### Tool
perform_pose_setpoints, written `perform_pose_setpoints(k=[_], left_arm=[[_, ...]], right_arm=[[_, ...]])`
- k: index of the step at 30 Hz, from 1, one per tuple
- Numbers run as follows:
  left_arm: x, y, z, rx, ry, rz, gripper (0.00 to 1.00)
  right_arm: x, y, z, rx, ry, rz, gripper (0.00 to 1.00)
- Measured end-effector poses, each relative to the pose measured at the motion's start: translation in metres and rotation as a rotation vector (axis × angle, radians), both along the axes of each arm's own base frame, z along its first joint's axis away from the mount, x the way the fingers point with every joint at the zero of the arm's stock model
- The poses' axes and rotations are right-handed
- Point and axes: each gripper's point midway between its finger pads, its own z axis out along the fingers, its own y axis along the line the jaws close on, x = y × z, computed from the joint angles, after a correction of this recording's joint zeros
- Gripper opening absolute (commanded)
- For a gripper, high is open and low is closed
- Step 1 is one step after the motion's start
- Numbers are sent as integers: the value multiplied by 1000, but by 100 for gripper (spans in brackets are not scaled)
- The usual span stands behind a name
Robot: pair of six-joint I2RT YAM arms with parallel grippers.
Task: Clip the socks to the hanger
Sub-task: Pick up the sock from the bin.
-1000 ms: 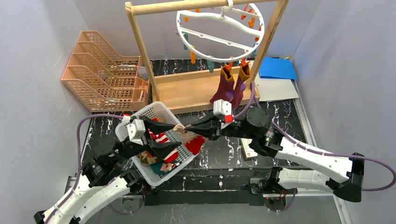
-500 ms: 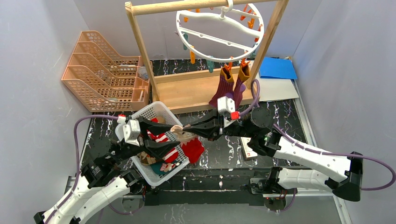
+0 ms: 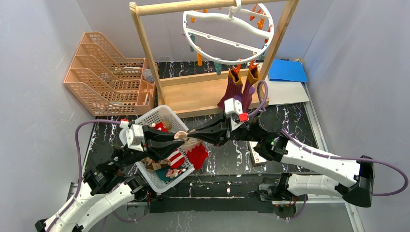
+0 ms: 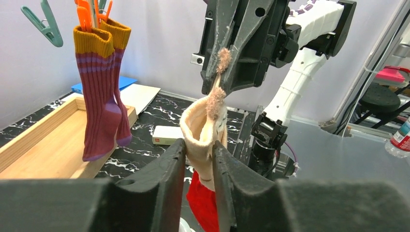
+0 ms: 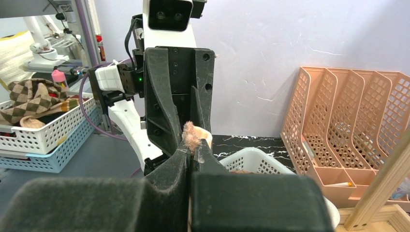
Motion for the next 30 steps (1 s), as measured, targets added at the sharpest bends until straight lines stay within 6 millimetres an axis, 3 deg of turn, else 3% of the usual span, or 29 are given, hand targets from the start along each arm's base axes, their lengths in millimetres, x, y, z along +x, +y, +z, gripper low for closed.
perform_pose_setpoints(k=[4, 5, 9, 13, 16, 19, 25, 28, 30], left_arm=[[1, 0, 3, -9, -6, 4, 3], [1, 1, 3, -10, -8, 7, 0], [2, 1, 5, -13, -20, 15, 0], [4, 2, 5, -5, -37, 24, 0], [4, 3, 4, 15, -61, 30, 0], [2, 4, 5, 44, -103, 27, 0], [-4, 3, 0, 115, -200, -8, 0], [-4, -1, -4, 146, -225, -30, 0], [-4, -4, -4, 163, -236, -47, 0]], right_arm=[[-1, 2, -2, -4, 12, 10, 1], [-1, 2, -3, -7, 16, 12, 6], [-1, 4, -8, -26, 38, 15, 45], [2, 5, -19, -101, 64, 0, 64], [4, -1, -17, -145, 74, -28, 72], [5, -15, 4, -158, 75, -65, 75], [11, -33, 78, -155, 88, -147, 74], [20, -26, 94, -207, 123, -177, 73], [24, -19, 93, -255, 155, -183, 72]])
